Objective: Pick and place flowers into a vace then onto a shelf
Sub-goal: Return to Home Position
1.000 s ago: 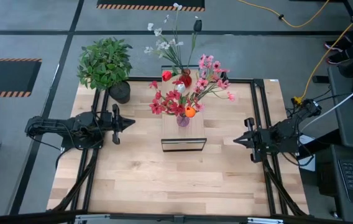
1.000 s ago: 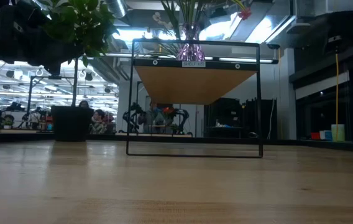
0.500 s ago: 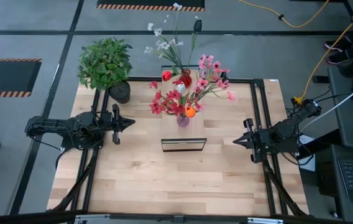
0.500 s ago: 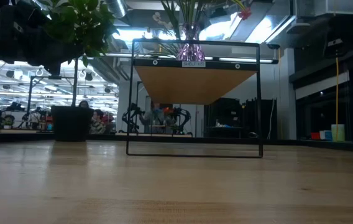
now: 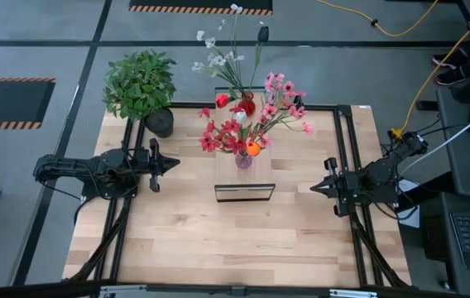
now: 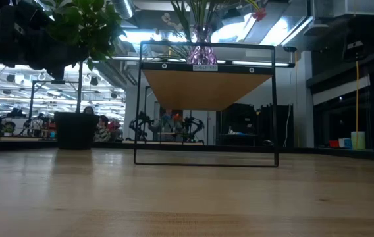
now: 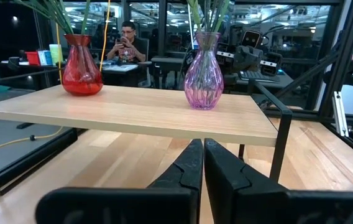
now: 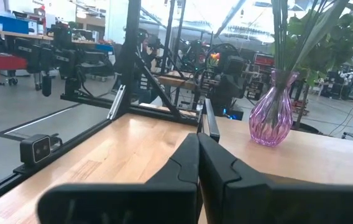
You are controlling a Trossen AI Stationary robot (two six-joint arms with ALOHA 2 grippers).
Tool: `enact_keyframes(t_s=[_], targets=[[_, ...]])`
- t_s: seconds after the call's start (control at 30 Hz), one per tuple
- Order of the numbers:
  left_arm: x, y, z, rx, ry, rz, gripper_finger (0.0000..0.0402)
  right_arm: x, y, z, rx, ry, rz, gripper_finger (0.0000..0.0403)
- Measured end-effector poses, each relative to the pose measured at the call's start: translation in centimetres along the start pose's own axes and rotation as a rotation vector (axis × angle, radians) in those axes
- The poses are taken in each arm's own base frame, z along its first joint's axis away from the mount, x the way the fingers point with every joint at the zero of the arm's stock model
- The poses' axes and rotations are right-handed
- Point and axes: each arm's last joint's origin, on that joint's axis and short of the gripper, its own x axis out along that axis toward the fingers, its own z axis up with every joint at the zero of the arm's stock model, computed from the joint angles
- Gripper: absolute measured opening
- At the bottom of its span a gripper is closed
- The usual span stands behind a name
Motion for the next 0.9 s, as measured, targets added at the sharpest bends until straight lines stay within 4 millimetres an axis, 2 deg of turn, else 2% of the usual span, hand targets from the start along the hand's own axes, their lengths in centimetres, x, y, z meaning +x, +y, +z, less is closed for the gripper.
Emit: enact_keyframes(t_s=[0.23, 0.5, 0.73, 0.9], targets=[[0.0, 0.0, 0.0, 0.0, 0.0, 0.0, 0.0006, 0.0, -0.3, -0.2, -0.017, 0.021, -0.026, 0.0003], [0.0, 0.0, 0.0, 0.0, -0.002, 0.003, 0.001, 0.4, -2.1, -0.9, 0.146, 0.053, -0.147, 0.0003], [0.0, 0.0, 0.0, 0.0, -0.002, 0.003, 0.0006, 0.6, -2.5, -1.3, 0.063, 0.078, -0.027, 0.0003], [0.0, 0.0, 0.0, 0.0, -0.002, 0.003, 0.001, 0.6, -2.5, -1.3, 0.061, 0.085, -0.017, 0.0003]])
